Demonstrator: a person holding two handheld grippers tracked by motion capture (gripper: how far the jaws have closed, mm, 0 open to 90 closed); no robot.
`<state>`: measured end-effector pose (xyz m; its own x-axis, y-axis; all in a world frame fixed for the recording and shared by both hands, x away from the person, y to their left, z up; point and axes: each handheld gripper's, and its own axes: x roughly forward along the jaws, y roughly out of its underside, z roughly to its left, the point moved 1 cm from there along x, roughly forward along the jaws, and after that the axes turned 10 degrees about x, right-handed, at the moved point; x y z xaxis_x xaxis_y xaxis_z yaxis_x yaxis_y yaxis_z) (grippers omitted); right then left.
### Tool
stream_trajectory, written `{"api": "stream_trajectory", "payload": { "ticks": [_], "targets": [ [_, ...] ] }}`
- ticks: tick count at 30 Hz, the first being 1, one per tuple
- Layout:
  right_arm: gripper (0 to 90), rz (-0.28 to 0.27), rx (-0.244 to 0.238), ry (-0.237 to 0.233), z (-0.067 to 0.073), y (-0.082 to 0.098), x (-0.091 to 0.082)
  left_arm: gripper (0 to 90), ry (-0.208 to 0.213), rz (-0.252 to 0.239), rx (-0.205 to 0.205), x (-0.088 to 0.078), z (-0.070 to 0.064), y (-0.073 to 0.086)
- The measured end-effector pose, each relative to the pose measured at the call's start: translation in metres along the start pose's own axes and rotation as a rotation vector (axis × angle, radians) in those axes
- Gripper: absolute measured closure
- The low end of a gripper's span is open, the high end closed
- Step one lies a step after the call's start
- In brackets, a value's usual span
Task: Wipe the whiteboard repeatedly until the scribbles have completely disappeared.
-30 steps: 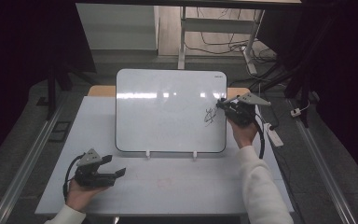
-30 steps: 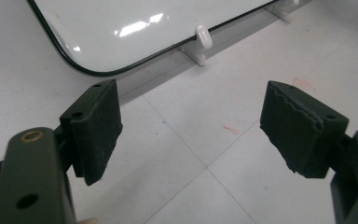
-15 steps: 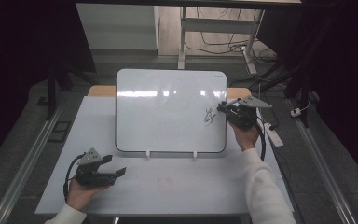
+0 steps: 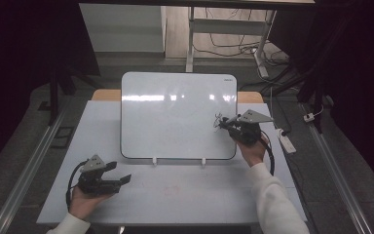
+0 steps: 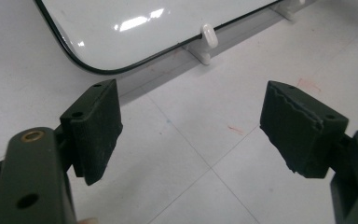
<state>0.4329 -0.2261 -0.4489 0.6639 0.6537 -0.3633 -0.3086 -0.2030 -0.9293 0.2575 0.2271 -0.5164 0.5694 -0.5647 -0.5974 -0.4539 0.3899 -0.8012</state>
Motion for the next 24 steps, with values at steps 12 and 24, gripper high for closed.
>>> {"api": "stream_trajectory", "payload": {
  "ticks": [12,24],
  "targets": [
    [77.8,-0.055,0.076,0.031,-0.010,0.007,-0.009,21.3,0.000,-0.006,0.002,-0.001,-0.001,0.000],
    [77.8,-0.024,0.043,-0.024,0.012,0.017,0.001,21.2,-0.002,-0.001,-0.006,0.001,0.001,0.000]
  ]
}}
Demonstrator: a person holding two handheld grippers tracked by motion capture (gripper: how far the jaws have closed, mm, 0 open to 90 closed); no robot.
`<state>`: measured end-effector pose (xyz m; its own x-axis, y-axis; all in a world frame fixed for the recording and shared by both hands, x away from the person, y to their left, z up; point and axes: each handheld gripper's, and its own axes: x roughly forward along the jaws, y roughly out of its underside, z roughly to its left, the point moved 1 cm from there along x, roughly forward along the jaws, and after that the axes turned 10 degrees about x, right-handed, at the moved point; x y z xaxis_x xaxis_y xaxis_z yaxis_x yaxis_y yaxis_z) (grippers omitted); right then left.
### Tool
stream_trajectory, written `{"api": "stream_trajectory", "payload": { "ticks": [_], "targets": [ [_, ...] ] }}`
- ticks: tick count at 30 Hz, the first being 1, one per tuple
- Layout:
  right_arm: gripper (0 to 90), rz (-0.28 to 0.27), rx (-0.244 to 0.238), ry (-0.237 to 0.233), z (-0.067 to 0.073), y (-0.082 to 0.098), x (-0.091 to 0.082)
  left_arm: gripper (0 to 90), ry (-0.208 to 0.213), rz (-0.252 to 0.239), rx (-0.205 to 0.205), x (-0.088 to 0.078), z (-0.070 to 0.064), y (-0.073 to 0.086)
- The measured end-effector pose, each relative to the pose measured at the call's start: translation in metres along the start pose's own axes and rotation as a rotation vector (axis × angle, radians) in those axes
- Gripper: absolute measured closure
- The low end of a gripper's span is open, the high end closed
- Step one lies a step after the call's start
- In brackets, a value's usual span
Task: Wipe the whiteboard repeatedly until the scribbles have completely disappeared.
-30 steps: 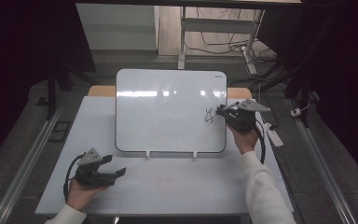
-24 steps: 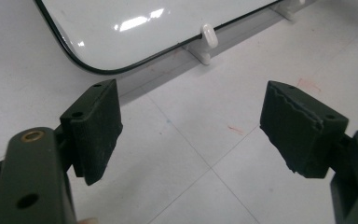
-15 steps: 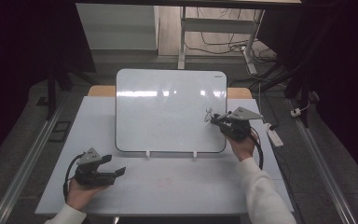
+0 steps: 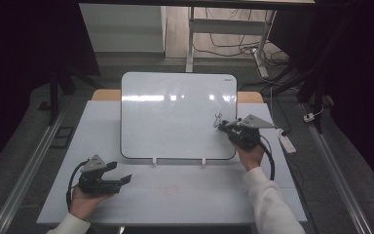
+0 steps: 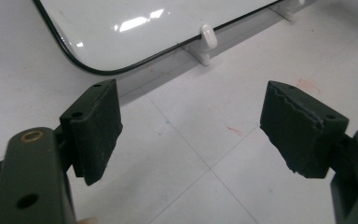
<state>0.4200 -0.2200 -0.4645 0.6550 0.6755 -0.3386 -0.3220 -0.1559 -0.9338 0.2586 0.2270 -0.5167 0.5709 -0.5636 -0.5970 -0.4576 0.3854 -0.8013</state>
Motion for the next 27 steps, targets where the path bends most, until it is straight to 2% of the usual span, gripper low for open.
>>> {"api": "stream_trajectory", "payload": {
  "ticks": [1,2,3,4,6,7,8,10,12,13,15,16,17,18,20,21,23,25,27],
  "targets": [
    [77.8,0.022,-0.028,-0.024,0.008,0.004,0.004,21.2,0.001,0.003,-0.001,0.001,0.000,0.000],
    [77.8,0.026,-0.060,-0.021,0.012,0.006,0.005,21.2,0.000,0.005,-0.001,0.001,0.000,0.000],
    [77.8,0.028,-0.052,-0.018,0.010,0.004,0.004,21.2,0.000,0.005,0.001,0.001,0.000,0.000],
    [77.8,0.005,-0.023,-0.006,0.004,0.002,0.001,21.2,0.001,0.005,0.003,0.000,-0.001,0.000],
    [77.8,-0.040,0.018,0.050,-0.006,-0.001,-0.005,21.2,0.001,0.001,0.007,0.000,-0.002,0.000],
    [77.8,-0.045,0.024,0.050,-0.006,0.000,-0.006,21.2,0.001,0.000,0.006,-0.001,-0.001,0.000],
    [77.8,-0.035,0.014,0.045,-0.002,0.001,-0.004,21.2,0.002,0.000,0.003,0.000,-0.001,0.000],
    [77.8,0.008,-0.029,-0.006,0.011,0.006,0.004,21.2,0.001,0.003,-0.002,0.001,0.001,0.000],
    [77.8,0.030,-0.078,-0.011,0.017,0.006,0.007,21.2,-0.001,0.006,-0.002,0.001,0.001,0.001],
    [77.8,0.021,-0.062,-0.012,0.013,0.004,0.006,21.2,0.000,0.004,-0.002,0.000,0.000,0.001],
    [77.8,-0.021,-0.009,0.026,0.004,0.000,0.001,21.2,-0.002,0.000,0.002,-0.001,-0.001,0.001],
    [77.8,-0.024,-0.001,0.021,0.003,0.001,0.001,21.2,-0.002,-0.002,0.001,-0.001,-0.001,0.001],
    [77.8,-0.008,-0.008,0.002,0.007,0.003,0.003,21.3,-0.002,-0.002,-0.001,-0.001,0.000,0.001],
    [77.8,0.012,-0.042,-0.010,0.012,0.005,0.005,21.3,-0.003,-0.001,-0.001,0.000,0.000,0.001],
    [77.8,0.026,-0.077,-0.010,0.015,0.003,0.007,21.3,-0.002,0.006,-0.003,0.001,0.001,0.001],
    [77.8,0.007,-0.068,0.002,0.011,0.000,0.007,21.2,-0.002,0.007,-0.001,0.001,0.001,0.001],
    [77.8,-0.040,-0.016,0.046,-0.001,-0.009,0.004,21.2,-0.002,0.003,0.002,0.000,-0.001,0.001],
    [77.8,-0.054,0.022,0.046,-0.006,-0.013,0.004,21.2,-0.003,-0.003,-0.001,-0.001,-0.001,0.001],
    [77.8,-0.015,-0.019,0.012,0.004,-0.009,0.009,21.3,-0.004,-0.002,-0.004,-0.001,0.000,0.001]
  ]
}}
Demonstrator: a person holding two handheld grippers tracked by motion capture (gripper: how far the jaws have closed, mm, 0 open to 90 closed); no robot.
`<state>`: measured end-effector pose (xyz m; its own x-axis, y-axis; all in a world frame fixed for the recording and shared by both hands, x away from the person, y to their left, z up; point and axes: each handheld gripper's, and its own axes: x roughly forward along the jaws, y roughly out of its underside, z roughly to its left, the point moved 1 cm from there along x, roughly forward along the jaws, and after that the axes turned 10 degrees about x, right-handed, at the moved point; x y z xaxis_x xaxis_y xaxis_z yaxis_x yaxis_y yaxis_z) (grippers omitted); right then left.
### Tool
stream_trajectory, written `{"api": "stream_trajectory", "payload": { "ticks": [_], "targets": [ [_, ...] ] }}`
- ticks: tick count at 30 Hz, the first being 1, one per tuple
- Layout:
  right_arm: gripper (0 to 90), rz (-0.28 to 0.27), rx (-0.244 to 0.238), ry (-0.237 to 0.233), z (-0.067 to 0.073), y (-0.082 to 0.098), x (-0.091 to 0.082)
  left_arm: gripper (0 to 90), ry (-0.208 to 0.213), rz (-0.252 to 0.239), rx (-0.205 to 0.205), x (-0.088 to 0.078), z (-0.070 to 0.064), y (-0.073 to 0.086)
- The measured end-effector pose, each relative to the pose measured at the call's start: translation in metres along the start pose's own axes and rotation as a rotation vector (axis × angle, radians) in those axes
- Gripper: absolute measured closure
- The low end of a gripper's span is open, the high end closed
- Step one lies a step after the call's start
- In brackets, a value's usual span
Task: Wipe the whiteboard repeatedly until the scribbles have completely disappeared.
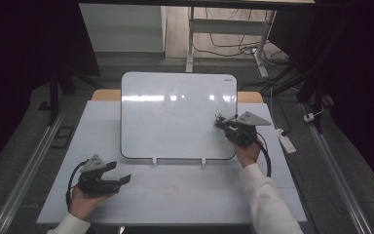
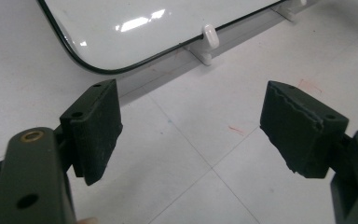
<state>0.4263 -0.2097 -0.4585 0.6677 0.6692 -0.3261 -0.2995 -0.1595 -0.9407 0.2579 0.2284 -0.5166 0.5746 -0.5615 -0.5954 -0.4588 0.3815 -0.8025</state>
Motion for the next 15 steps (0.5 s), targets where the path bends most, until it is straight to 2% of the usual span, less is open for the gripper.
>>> {"api": "stream_trajectory", "payload": {
  "ticks": [1,2,3,6,7,8,11,12,13,15],
  "targets": [
    [77.8,0.020,-0.026,-0.023,0.006,0.003,0.002,21.3,0.001,0.002,0.000,0.001,0.001,0.000],
    [77.8,0.028,-0.051,-0.020,0.009,0.003,0.004,21.3,0.002,0.004,0.000,0.001,0.001,0.000],
    [77.8,0.030,-0.051,-0.016,0.008,0.001,0.004,21.3,0.002,0.007,0.001,0.002,0.001,0.000],
    [77.8,-0.042,0.033,0.040,-0.010,-0.009,0.000,21.3,0.002,0.004,0.006,0.000,-0.001,0.000],
    [77.8,-0.046,0.048,0.033,-0.011,-0.010,0.000,21.3,0.003,0.000,0.004,0.000,-0.001,0.000],
    [77.8,-0.040,0.036,0.035,-0.008,-0.009,0.001,21.3,0.002,-0.003,0.003,-0.001,-0.001,0.000],
    [77.9,0.025,-0.047,-0.020,0.008,-0.003,0.007,21.3,0.002,0.001,0.000,0.000,0.001,0.000],
    [77.8,0.031,-0.066,-0.010,0.009,-0.003,0.007,21.3,0.003,0.004,0.001,0.001,0.001,0.000],
    [77.8,0.021,-0.052,-0.008,0.006,-0.006,0.008,21.3,0.002,0.006,0.002,0.001,0.001,0.000],
    [77.9,-0.029,-0.002,0.027,-0.006,-0.014,0.006,21.3,0.002,0.004,0.005,0.001,0.000,0.000]
  ]
}}
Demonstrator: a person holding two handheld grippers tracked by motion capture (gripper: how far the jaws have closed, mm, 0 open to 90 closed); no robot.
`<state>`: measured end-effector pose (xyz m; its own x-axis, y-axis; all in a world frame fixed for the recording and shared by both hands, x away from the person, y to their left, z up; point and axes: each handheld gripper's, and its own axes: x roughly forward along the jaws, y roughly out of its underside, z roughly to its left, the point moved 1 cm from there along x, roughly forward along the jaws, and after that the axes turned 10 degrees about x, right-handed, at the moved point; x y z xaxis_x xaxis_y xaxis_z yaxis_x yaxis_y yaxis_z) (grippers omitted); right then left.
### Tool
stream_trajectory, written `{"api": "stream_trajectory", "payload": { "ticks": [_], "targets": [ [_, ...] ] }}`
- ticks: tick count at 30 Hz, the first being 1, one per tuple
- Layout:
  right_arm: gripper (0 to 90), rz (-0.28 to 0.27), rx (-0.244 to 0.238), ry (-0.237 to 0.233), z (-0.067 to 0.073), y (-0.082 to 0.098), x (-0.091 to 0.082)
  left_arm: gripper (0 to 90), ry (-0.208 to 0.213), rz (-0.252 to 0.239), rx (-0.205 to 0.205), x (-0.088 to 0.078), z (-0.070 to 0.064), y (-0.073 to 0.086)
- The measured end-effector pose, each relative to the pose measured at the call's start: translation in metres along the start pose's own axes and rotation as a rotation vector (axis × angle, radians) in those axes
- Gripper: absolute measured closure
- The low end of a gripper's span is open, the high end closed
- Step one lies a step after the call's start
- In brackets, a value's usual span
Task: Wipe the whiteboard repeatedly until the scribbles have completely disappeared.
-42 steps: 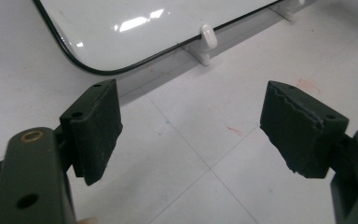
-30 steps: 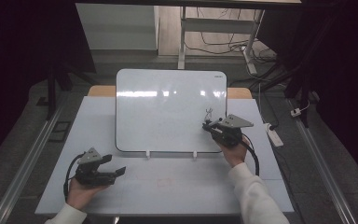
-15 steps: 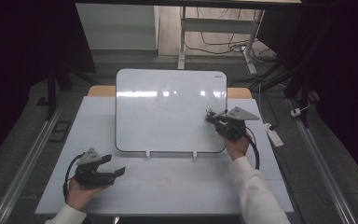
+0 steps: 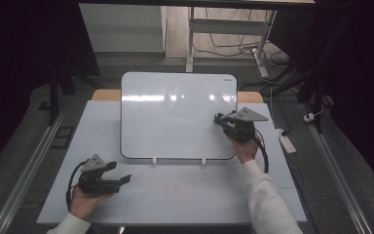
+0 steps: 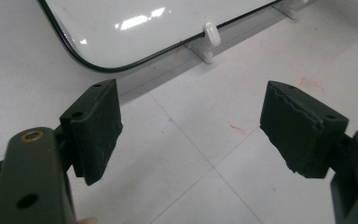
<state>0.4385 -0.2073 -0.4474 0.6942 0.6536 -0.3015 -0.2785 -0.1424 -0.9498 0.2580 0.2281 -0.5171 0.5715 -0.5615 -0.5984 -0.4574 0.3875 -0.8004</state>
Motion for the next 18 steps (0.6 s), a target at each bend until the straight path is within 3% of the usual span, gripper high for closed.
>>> {"api": "stream_trajectory", "payload": {
  "ticks": [3,7,8,12,15,18],
  "targets": [
    [77.9,-0.032,0.045,0.021,-0.010,-0.007,0.001,21.3,-0.001,-0.007,-0.003,-0.001,0.000,0.000],
    [77.8,0.022,-0.022,-0.043,0.005,-0.001,0.006,21.3,0.002,-0.002,-0.004,0.000,0.001,0.000],
    [77.9,0.027,-0.037,-0.036,0.006,-0.002,0.006,21.3,0.002,0.000,-0.003,0.000,0.001,0.000],
    [77.8,-0.037,0.043,0.008,-0.010,-0.016,0.008,21.3,-0.001,-0.003,0.000,-0.001,0.000,0.000],
    [77.9,-0.025,0.015,0.017,-0.006,-0.016,0.009,21.3,-0.001,-0.005,-0.003,-0.001,0.000,0.000],
    [77.8,0.022,-0.026,-0.019,0.001,-0.011,0.008,21.3,0.002,-0.001,-0.003,0.000,0.001,0.000]
  ]
}}
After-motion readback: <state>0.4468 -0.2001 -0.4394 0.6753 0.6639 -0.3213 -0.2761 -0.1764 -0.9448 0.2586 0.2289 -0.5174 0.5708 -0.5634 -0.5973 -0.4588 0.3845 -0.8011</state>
